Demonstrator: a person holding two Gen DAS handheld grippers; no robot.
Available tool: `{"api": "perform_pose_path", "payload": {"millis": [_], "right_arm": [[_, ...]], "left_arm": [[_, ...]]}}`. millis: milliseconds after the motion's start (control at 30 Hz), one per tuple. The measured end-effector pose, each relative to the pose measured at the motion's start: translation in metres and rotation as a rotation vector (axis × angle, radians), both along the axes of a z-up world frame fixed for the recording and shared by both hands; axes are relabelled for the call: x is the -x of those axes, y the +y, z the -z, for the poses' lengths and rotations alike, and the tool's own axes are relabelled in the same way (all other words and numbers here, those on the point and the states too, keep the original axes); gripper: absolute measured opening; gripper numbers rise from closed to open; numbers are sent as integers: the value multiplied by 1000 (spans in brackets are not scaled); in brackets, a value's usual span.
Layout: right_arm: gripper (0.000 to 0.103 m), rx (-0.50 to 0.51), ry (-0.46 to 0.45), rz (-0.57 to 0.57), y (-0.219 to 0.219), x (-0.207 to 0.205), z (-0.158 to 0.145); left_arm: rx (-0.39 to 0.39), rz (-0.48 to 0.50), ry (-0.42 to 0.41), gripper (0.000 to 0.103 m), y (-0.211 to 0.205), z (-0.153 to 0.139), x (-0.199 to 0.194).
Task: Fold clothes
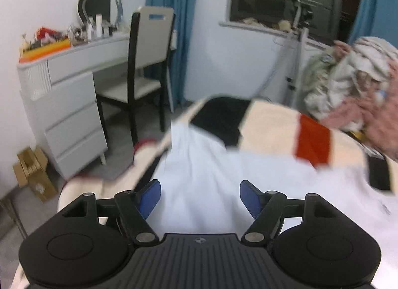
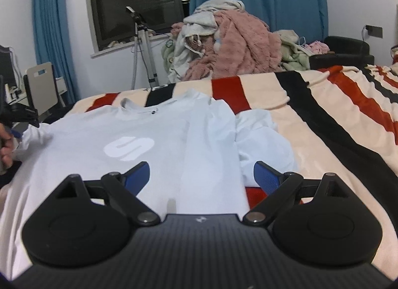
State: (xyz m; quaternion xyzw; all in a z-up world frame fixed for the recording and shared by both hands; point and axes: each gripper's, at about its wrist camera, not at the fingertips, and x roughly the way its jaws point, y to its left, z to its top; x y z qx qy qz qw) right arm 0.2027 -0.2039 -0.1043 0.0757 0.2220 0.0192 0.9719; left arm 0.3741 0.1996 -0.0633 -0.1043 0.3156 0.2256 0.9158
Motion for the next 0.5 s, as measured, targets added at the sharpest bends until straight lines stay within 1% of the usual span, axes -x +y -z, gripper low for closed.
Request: {"api": "perform_pose_path", "payload": {"millis": [67, 167, 267, 333, 400, 433, 500], "right_arm": [[92, 12, -17, -2, 2, 6, -3], [92, 14, -34, 2, 1, 15, -8], [92, 15, -44, 14, -3, 26, -13], [92, 26, -49, 17, -5, 36, -16], [92, 42, -53, 21, -7, 48, -19], [92, 51, -49, 27, -8, 55, -21], [92, 53, -30, 40, -11, 68, -24]], "left_arm": [[54, 32, 59, 73, -16, -5, 51], [123, 71, 112, 73, -38, -7, 135], [197, 132, 207, 68, -62, -1, 213], [220, 181, 253, 66, -75, 2, 260], [222, 229, 273, 64, -85, 1, 302], [220, 246, 284, 61, -90, 1, 319], [228, 299, 300, 61, -103, 0, 348]]}}
